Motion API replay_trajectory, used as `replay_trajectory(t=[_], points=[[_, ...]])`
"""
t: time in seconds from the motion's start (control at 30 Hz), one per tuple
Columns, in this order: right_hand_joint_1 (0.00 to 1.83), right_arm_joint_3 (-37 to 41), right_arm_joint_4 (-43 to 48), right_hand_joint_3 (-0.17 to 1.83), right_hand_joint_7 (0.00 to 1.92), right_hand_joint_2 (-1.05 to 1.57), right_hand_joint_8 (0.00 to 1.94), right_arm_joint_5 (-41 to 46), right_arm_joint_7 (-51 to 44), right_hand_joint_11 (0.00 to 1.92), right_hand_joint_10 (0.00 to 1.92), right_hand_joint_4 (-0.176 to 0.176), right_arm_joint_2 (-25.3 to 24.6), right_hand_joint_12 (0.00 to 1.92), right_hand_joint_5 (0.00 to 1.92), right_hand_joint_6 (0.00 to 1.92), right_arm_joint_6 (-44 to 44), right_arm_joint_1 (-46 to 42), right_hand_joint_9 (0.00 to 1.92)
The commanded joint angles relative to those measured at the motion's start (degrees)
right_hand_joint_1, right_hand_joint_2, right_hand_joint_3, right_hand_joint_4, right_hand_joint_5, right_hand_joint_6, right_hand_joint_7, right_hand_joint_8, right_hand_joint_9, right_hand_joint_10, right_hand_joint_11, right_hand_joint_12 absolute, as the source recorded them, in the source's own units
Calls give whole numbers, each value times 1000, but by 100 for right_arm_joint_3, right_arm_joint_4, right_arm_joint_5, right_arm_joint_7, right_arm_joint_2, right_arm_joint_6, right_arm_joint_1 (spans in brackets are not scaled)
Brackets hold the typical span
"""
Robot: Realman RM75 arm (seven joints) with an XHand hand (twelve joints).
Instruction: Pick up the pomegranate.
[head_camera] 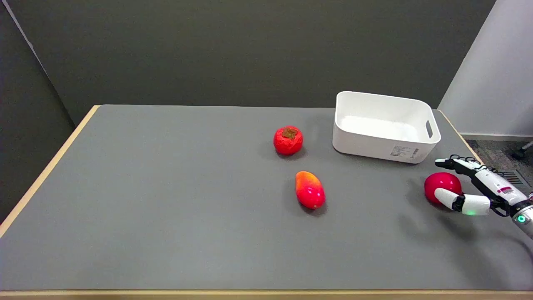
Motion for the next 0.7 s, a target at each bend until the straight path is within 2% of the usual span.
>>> replay_trajectory(t=[0.03, 0.5, 0.7], points=[[391, -36, 36, 928, 230, 510, 416, -42, 21, -1, 652, 44, -70, 1023, 210, 501, -16, 13, 37], [471, -156, 36, 941, 231, 531, 414, -42, 5, -1, 651, 42, -62, 1031, 211, 501, -64, 156, 36], [721, -180, 36, 987, 240, 587, 391, -58, -11, -1, 656, 35, -70, 1094, 223, 494, -71, 221, 54]])
